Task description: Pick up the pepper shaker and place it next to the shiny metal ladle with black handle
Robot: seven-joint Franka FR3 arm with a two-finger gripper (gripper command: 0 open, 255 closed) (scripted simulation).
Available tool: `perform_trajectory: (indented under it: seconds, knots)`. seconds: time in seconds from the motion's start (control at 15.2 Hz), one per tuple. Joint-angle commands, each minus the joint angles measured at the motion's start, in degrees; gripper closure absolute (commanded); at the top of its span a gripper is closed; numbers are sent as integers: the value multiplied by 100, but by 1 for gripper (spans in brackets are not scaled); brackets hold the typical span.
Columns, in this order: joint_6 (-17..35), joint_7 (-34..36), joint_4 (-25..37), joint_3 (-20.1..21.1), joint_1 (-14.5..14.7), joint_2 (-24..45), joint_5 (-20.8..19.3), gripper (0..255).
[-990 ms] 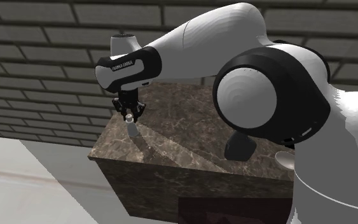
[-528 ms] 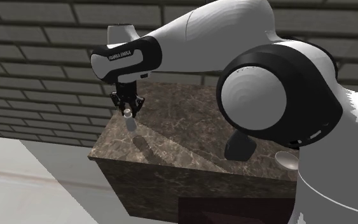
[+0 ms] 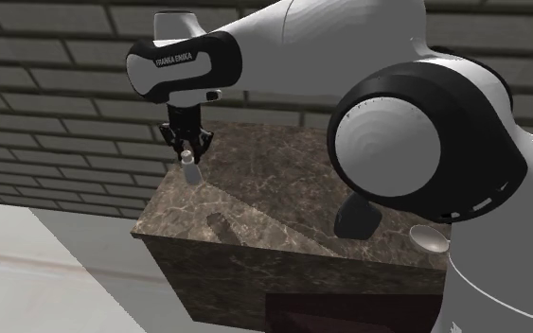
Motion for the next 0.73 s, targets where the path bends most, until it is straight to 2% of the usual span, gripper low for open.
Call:
perform_trajectory:
  seconds: [0.0, 0.66]
  knots:
    - [-146, 8, 119, 10, 7, -29, 12, 255]
    - [-889, 45, 823, 41, 62, -81, 34, 255]
